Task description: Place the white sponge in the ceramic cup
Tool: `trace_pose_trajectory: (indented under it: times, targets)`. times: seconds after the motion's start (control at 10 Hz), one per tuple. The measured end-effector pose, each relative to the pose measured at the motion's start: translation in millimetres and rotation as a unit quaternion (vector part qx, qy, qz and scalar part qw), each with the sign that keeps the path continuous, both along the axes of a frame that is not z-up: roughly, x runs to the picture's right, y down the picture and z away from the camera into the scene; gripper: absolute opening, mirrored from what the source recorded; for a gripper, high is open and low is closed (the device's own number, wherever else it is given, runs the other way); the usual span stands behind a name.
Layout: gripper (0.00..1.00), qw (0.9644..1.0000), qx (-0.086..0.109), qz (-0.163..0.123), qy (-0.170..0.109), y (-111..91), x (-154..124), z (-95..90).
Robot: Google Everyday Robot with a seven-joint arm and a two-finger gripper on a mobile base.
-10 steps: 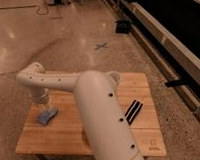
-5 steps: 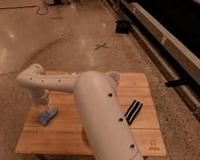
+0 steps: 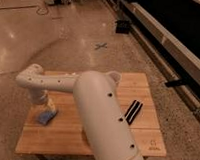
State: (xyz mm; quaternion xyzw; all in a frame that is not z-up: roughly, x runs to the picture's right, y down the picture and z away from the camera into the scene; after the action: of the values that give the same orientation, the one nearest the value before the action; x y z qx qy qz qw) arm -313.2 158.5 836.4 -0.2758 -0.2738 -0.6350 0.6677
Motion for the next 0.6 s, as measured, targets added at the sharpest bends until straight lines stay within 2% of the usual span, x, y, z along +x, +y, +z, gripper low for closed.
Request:
trace_pose_trajectory:
  times: [0.2,0.6]
  targets:
    - [0.8,1.0,-0.001,-0.004,0.003,1.2,3.7,-0.7]
    - [0.8,0.9995,-0.011,0.001,0.029,11.1,22.0,15.2]
